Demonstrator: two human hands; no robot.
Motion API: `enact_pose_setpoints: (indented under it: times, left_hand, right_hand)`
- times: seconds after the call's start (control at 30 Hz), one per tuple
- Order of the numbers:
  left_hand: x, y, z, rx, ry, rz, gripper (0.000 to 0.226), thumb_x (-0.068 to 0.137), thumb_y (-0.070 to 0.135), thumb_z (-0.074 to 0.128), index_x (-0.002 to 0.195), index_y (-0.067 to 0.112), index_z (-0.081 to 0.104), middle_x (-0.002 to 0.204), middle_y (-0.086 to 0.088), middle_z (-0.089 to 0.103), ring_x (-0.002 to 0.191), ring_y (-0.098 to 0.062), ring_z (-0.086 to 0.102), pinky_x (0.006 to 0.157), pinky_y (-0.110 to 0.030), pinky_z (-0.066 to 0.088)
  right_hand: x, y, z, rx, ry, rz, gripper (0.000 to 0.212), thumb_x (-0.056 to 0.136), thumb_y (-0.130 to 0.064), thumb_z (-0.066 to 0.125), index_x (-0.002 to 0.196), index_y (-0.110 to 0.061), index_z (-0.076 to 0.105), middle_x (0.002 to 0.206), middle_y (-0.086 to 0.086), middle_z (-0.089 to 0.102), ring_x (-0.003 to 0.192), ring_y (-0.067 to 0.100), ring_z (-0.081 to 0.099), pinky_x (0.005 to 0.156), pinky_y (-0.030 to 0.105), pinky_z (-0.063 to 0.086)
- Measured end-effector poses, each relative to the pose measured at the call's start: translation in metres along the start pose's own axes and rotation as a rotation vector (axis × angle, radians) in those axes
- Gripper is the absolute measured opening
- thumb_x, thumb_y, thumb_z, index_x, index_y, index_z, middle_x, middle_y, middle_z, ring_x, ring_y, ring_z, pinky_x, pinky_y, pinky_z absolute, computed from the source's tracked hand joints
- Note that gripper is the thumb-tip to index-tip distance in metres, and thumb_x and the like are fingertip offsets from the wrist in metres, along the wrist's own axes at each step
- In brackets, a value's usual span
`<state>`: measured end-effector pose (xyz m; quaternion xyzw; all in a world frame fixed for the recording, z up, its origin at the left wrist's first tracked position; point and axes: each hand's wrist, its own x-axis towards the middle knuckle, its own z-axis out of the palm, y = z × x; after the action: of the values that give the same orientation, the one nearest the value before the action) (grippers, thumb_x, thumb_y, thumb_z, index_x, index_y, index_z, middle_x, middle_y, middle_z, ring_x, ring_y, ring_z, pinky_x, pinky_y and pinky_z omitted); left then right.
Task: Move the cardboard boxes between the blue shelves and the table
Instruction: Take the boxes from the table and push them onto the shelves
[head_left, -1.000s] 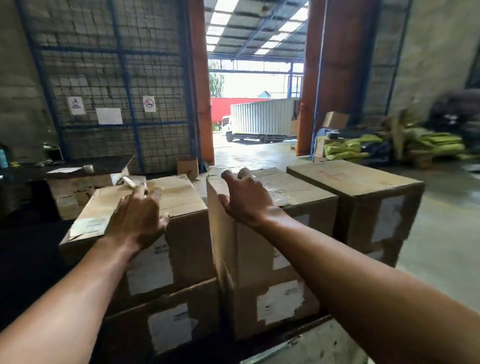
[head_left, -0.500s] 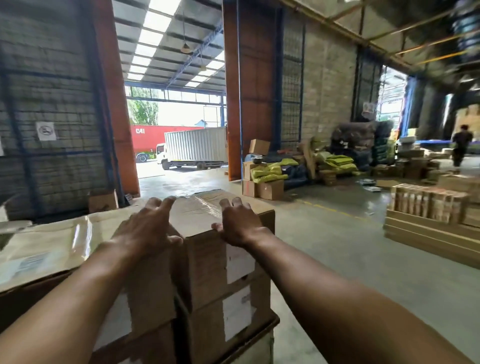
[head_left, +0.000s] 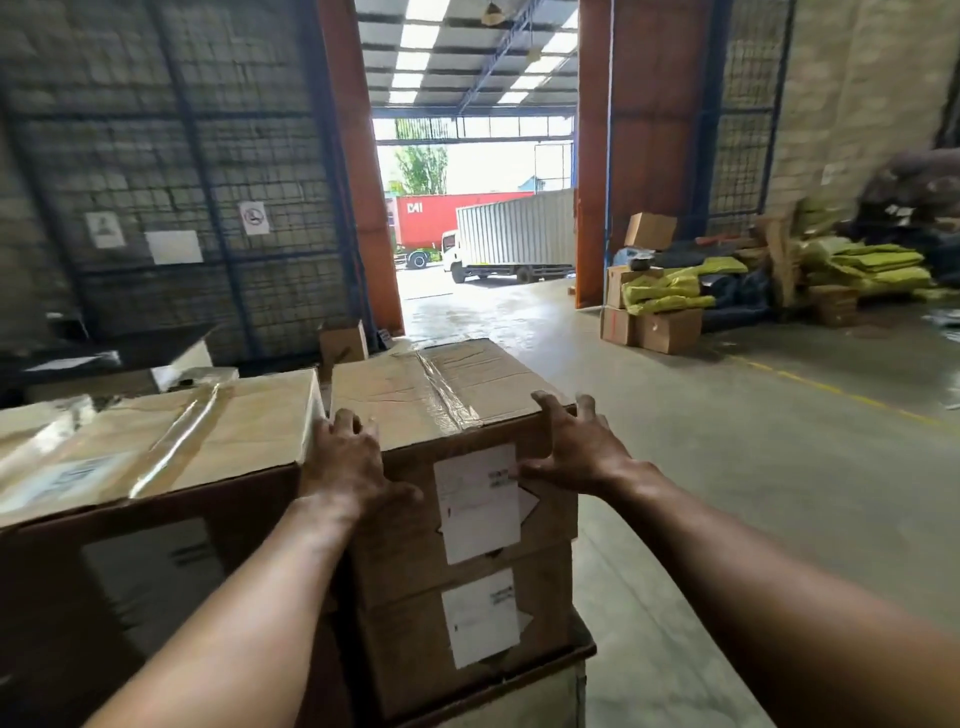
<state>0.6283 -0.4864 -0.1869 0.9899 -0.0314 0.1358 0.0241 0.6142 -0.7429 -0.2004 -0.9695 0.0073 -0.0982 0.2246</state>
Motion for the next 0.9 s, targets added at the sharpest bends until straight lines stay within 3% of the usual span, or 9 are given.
enact_pose_setpoints:
  times: [0.13,0.23,0.4,0.53,0.67,0.83,0.9]
  left_hand:
    - [-0.011,-0.005,0.023,-0.324,0.123,-0.104,0.117,0.042,0.077,0.071,0.145,0.029,0.042,0.137,-0.009,0.029,0.129,-0.033,0.028,0.104,-0.051,0.042]
    - [-0.019,-0.001,0.033,-0.452,0.211,-0.144,0.104,0.051,0.060,0.083,0.142,0.030,0.045,0.143,-0.011,0.023,0.136,-0.037,0.026,0.107,-0.053,0.038]
    - [-0.038,0.010,0.056,-0.665,0.328,-0.177,0.087,0.064,0.047,0.084,0.138,0.042,0.037,0.146,-0.009,0.019,0.129,-0.041,0.039,0.099,-0.056,0.045]
    - [-0.042,0.017,0.060,-0.633,0.242,-0.199,0.115,0.053,0.038,0.093,0.142,0.043,0.020,0.137,0.009,0.001,0.130,-0.044,0.035,0.101,-0.056,0.041]
    - [-0.041,0.023,0.055,-0.621,0.150,-0.296,0.119,0.056,0.030,0.092,0.144,0.043,0.013,0.142,-0.014,0.010,0.125,-0.049,0.040,0.099,-0.055,0.043]
    - [-0.045,0.022,0.053,-0.630,0.188,-0.265,0.118,0.056,0.030,0.093,0.143,0.044,0.014,0.139,-0.002,0.009,0.130,-0.043,0.035,0.103,-0.055,0.040]
    - [-0.045,0.023,0.047,-0.653,0.191,-0.239,0.116,0.057,0.030,0.092,0.142,0.046,0.014,0.137,-0.007,0.018,0.129,-0.039,0.038,0.101,-0.056,0.043]
  right_hand:
    - [0.007,0.012,0.034,0.316,0.054,0.019,0.105,0.056,-0.057,0.088,0.141,-0.045,0.028,0.130,0.011,0.027,0.122,0.043,0.046,0.104,0.050,0.045]
    - [0.010,0.016,0.051,0.421,0.129,0.001,0.108,0.056,-0.048,0.092,0.140,-0.048,0.025,0.117,0.003,0.025,0.120,0.041,0.047,0.103,0.047,0.045]
    - [0.016,0.023,0.061,0.391,0.142,-0.010,0.125,0.044,-0.049,0.096,0.141,-0.051,0.017,0.126,0.011,0.025,0.117,0.042,0.047,0.101,0.046,0.047]
    - [0.018,0.025,0.067,0.365,0.174,-0.038,0.127,0.043,-0.048,0.096,0.141,-0.049,0.014,0.127,0.011,0.025,0.118,0.044,0.047,0.100,0.050,0.049]
    - [0.017,0.026,0.067,0.355,0.210,-0.039,0.128,0.045,-0.042,0.098,0.144,-0.046,0.018,0.124,0.010,0.029,0.112,0.043,0.052,0.094,0.047,0.051]
    - [0.000,0.023,0.067,0.394,0.286,-0.041,0.124,0.047,-0.038,0.097,0.145,-0.042,0.022,0.122,0.009,0.031,0.112,0.040,0.051,0.087,0.045,0.053]
    - [-0.008,0.024,0.066,0.410,0.314,-0.036,0.123,0.047,-0.040,0.096,0.146,-0.039,0.023,0.119,0.008,0.032,0.109,0.040,0.053,0.085,0.045,0.054]
